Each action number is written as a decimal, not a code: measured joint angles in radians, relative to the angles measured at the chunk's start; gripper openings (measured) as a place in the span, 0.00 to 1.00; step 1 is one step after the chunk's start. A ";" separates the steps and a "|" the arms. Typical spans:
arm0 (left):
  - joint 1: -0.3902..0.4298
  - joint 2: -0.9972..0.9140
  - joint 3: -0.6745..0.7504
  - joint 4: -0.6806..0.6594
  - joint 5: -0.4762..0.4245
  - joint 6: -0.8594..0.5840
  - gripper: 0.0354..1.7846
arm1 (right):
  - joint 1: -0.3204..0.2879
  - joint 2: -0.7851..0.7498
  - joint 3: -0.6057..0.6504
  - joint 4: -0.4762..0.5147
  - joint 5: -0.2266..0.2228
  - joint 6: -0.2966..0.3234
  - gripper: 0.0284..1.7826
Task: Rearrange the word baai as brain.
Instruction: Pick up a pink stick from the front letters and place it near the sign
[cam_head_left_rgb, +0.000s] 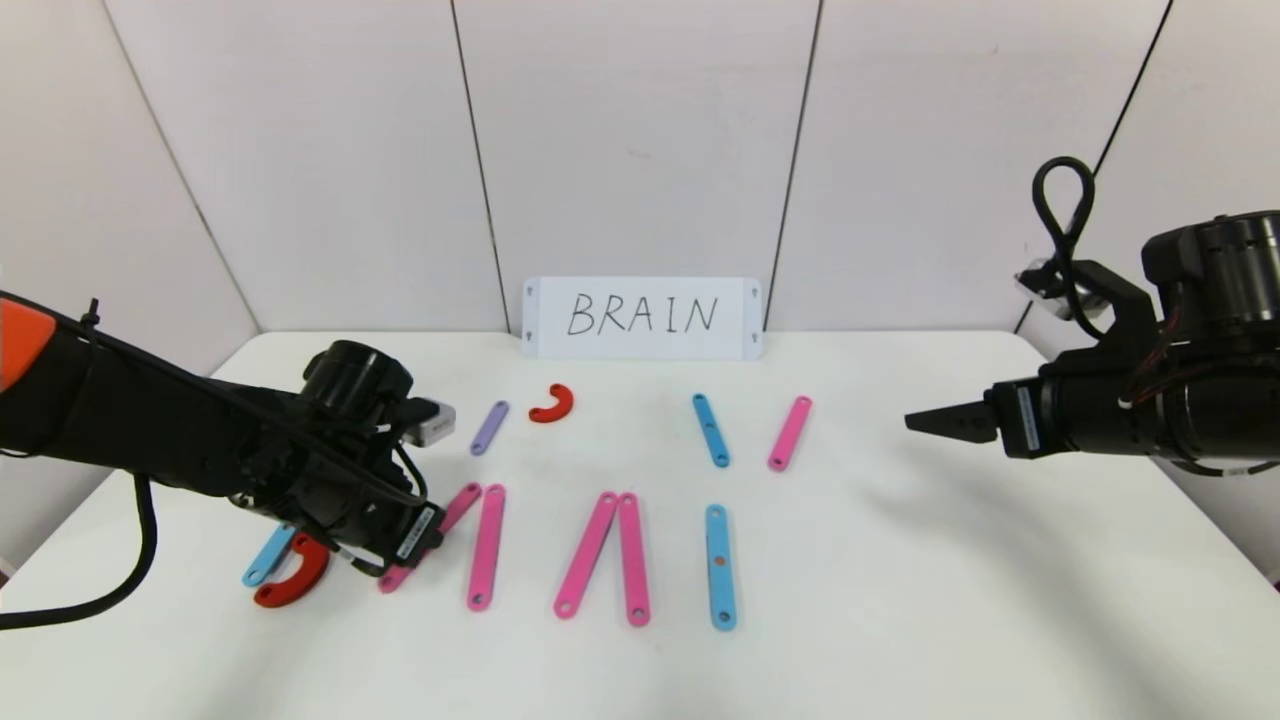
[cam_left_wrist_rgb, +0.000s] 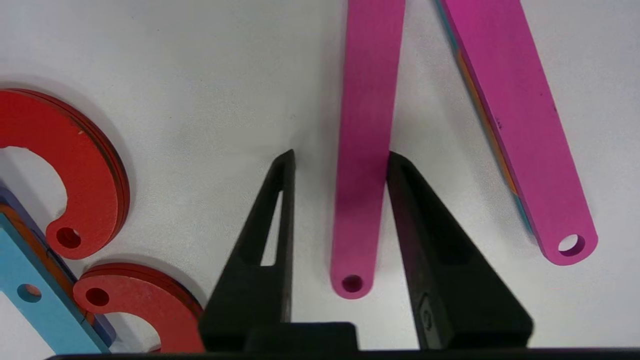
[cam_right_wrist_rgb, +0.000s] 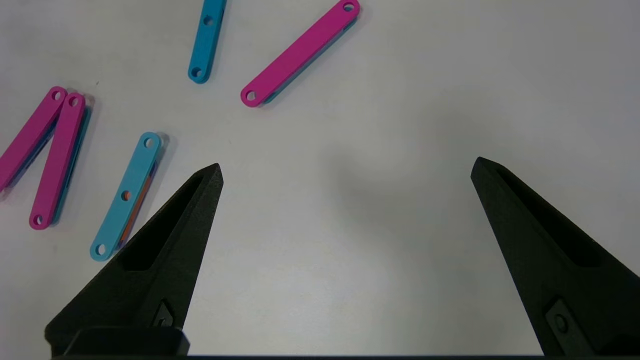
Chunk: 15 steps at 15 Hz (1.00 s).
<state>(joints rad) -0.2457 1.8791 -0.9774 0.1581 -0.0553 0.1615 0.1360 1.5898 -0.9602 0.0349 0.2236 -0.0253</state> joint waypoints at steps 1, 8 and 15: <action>-0.001 0.000 0.000 0.000 0.000 0.000 0.20 | 0.002 0.000 0.001 0.000 -0.001 0.000 0.97; -0.004 -0.025 -0.007 0.009 -0.003 -0.027 0.14 | 0.003 -0.002 0.004 0.000 -0.001 0.000 0.97; 0.077 -0.041 -0.246 0.025 0.013 -0.117 0.14 | 0.003 -0.004 0.004 -0.001 0.002 0.001 0.97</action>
<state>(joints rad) -0.1691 1.8377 -1.2232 0.1828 -0.0423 0.0447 0.1394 1.5860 -0.9557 0.0336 0.2255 -0.0245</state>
